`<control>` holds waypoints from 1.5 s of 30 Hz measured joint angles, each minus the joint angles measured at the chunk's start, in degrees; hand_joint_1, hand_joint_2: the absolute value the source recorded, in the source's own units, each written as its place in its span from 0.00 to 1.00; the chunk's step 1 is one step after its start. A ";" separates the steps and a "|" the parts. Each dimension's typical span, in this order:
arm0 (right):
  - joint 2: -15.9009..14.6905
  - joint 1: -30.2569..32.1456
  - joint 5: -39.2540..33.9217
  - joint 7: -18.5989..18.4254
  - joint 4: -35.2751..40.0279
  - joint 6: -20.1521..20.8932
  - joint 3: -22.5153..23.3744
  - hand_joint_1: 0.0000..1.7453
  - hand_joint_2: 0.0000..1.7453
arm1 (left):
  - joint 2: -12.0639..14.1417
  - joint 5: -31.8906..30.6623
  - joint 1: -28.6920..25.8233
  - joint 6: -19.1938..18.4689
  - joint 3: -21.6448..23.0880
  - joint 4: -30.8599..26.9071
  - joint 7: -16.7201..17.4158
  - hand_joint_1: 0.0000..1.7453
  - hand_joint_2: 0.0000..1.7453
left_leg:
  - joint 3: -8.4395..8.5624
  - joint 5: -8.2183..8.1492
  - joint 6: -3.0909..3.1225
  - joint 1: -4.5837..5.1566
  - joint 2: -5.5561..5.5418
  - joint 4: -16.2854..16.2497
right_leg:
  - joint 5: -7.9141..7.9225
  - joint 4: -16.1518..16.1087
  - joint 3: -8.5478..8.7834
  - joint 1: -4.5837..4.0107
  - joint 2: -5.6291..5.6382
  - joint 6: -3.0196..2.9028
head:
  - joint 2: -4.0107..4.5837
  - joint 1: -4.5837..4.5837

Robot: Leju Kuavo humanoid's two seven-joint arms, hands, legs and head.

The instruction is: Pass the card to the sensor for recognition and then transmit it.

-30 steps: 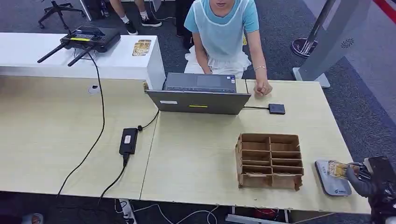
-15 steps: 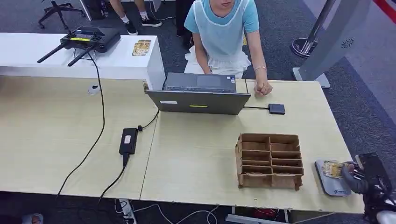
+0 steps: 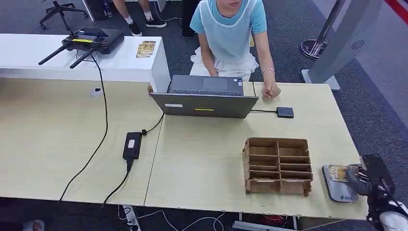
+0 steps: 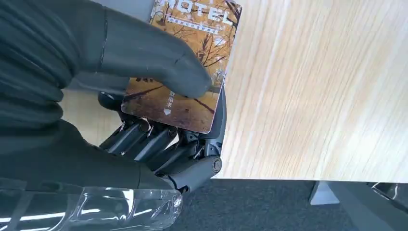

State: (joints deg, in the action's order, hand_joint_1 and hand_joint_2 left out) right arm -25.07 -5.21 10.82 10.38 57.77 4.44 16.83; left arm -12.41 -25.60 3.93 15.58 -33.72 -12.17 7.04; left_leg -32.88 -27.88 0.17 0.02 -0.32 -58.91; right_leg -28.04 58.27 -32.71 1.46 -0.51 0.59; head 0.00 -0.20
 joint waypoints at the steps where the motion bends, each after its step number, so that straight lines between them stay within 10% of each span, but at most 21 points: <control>1: 0.00 -0.12 -0.11 0.09 -0.09 -0.02 -0.02 1.00 1.00 | 0.00 -0.28 0.00 0.00 0.11 0.00 0.00 0.00 0.00 | 0.00 0.00 0.00 0.00 0.00 0.00 | 0.00 0.00 0.00 0.00 0.00 0.00 | 0.00 0.00; 33: -5.25 -6.96 -4.81 0.42 10.10 0.37 -3.89 1.00 1.00 | 0.79 -6.16 -0.05 -1.77 3.78 0.39 0.11 0.00 0.00 | -0.07 0.02 -0.02 0.00 -0.03 -0.01 | 0.03 0.02 -0.01 0.00 0.00 0.01 | 0.00 0.00; 45: -3.22 -31.83 8.38 -8.32 10.85 -5.94 -23.15 1.00 1.00 | 0.81 -11.52 0.78 -4.31 7.28 0.39 2.82 0.00 0.00 | -0.07 0.29 -0.15 -0.02 0.25 -0.01 | 0.26 0.16 -0.18 -0.03 0.31 -0.12 | -0.02 0.00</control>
State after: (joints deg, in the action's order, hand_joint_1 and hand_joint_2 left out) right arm -28.29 -37.04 19.20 2.06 68.61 -1.50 -6.32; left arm -11.61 -37.11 4.72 11.28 -26.45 -11.78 9.85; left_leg -32.95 -27.59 0.02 0.01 -0.07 -58.92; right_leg -27.77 58.44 -32.89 1.44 -0.20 0.46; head -0.02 -0.20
